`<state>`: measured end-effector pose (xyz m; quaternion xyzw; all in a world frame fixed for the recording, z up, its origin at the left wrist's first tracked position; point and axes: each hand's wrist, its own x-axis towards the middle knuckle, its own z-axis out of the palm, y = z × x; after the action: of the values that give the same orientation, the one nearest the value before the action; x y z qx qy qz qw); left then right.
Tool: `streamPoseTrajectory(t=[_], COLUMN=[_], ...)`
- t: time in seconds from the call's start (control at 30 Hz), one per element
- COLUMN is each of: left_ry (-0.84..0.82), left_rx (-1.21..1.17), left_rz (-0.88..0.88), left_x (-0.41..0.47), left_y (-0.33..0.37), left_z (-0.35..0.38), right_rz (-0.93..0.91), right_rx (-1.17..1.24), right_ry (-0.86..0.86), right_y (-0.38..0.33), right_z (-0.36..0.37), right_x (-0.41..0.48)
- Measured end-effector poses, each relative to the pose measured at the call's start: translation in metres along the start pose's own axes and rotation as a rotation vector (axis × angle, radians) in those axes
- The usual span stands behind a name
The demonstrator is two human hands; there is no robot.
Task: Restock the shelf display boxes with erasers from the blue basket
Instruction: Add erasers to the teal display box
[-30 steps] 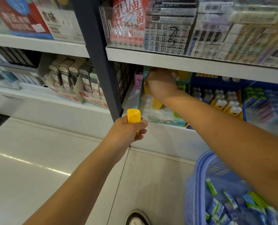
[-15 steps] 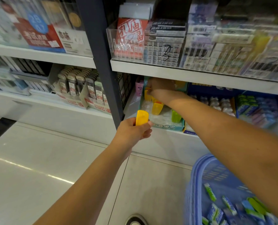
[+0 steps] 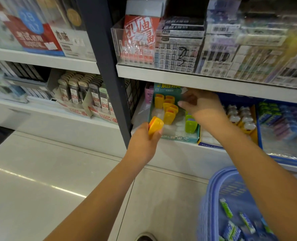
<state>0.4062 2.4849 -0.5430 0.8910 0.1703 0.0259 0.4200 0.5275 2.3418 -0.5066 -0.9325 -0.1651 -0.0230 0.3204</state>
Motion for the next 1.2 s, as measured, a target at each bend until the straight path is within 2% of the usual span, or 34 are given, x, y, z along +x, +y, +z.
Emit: streamPoseTrajectory(t=[0.07, 0.13, 0.3, 0.47, 0.53, 0.57, 0.63, 0.7, 0.77, 0.87, 0.93, 1.03, 1.2], left_ry=[-0.008, -0.037, -0.054, -0.028, 0.011, 0.023, 0.017, -0.022, -0.034, 0.044, 0.039, -0.076, -0.141], left_rx=[0.065, 0.079, 0.050, 0.004, -0.025, -0.054, -0.171, -0.287, -0.284, -0.102, 0.159, 0.470, 0.524], left_rz=[0.028, 0.037, 0.010, -0.021, 0.031, 0.071, 0.132, 0.146, 0.131, 0.097, 0.126, 0.232, 0.271], left_x=[0.000, 0.001, 0.004, 0.006, 0.005, 0.005, 0.007, 0.009, 0.009, 0.006, 0.003, -0.002, -0.001], left_y=[-0.002, -0.001, -0.001, 0.002, 0.005, 0.007, 0.011, 0.015, 0.016, 0.012, 0.005, -0.002, -0.003], left_z=[0.003, 0.007, 0.008, 0.007, 0.006, 0.006, 0.004, 0.003, 0.006, 0.011, 0.013, 0.015, 0.014], right_rz=[0.025, -0.030, -0.115, -0.128, -0.134, -0.129, -0.127, -0.159, -0.172, -0.101, -0.107, -0.219, -0.333], right_rx=[-0.247, -0.423, -0.334, -0.363, -0.184, -0.007, 0.345, 0.433, 0.454, 0.475, 0.318, 0.046, -0.095], right_ry=[-0.116, -0.186, -0.220, -0.261, -0.161, -0.145, -0.288, -0.433, -0.403, -0.232, -0.194, -0.231, -0.216], right_y=[-0.002, -0.009, -0.016, -0.016, -0.019, -0.019, -0.019, -0.015, -0.010, -0.001, 0.002, 0.001, -0.001], right_z=[0.008, 0.021, 0.031, 0.030, 0.021, 0.014, 0.001, -0.006, -0.007, -0.006, 0.000, 0.012, 0.016], right_x=[0.006, 0.009, 0.011, 0.009, 0.005, 0.002, -0.007, -0.016, -0.019, -0.016, -0.013, -0.014, -0.017])
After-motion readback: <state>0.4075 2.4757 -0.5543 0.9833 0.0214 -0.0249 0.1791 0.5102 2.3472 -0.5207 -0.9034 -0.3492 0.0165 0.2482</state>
